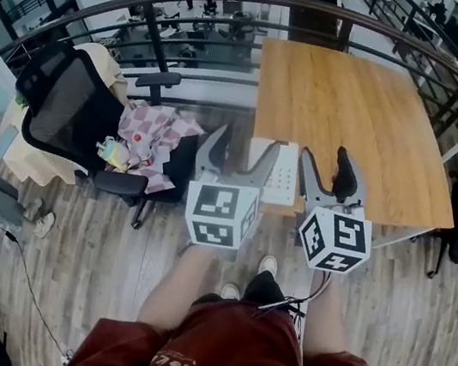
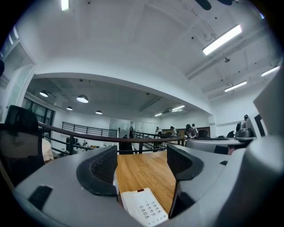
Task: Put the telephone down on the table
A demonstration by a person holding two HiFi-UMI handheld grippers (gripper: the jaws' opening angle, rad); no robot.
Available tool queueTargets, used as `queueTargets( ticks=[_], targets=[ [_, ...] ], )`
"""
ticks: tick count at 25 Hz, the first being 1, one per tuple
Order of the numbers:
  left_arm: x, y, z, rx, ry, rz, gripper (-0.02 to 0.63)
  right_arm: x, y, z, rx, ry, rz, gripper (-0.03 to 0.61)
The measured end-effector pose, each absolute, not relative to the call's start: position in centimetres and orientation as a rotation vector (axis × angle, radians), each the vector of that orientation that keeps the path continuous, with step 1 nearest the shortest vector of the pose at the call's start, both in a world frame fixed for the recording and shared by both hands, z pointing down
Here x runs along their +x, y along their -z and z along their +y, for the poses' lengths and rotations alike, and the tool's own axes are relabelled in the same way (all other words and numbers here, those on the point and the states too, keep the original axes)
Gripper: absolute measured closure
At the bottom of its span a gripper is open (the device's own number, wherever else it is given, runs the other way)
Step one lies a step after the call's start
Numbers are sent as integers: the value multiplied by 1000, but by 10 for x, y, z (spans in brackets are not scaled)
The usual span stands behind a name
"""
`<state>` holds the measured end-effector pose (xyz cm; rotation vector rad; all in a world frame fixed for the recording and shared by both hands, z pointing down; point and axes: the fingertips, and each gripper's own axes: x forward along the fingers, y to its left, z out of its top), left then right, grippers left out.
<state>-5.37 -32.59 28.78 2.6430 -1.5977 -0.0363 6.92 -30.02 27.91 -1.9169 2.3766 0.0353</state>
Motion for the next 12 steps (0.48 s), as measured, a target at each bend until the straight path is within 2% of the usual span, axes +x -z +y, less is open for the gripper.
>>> queueTargets(
  ticks=[5, 9, 11, 12],
  targets=[
    [-57, -287, -323, 2629, 27, -1649, 343, 69, -278, -295, -1916, -42, 2374, 295],
    [-57, -287, -321, 2634, 18, -1649, 382, 70, -277, -292, -1916, -46, 2364, 370],
    [-57, -288, -321, 2635, 10, -1656, 422, 68, -277, -292, -1909, -44, 2365, 398],
    [-58, -289, -322, 2635, 4, -1660, 451, 68, -277, -292, -1909, -42, 2361, 435]
  ],
)
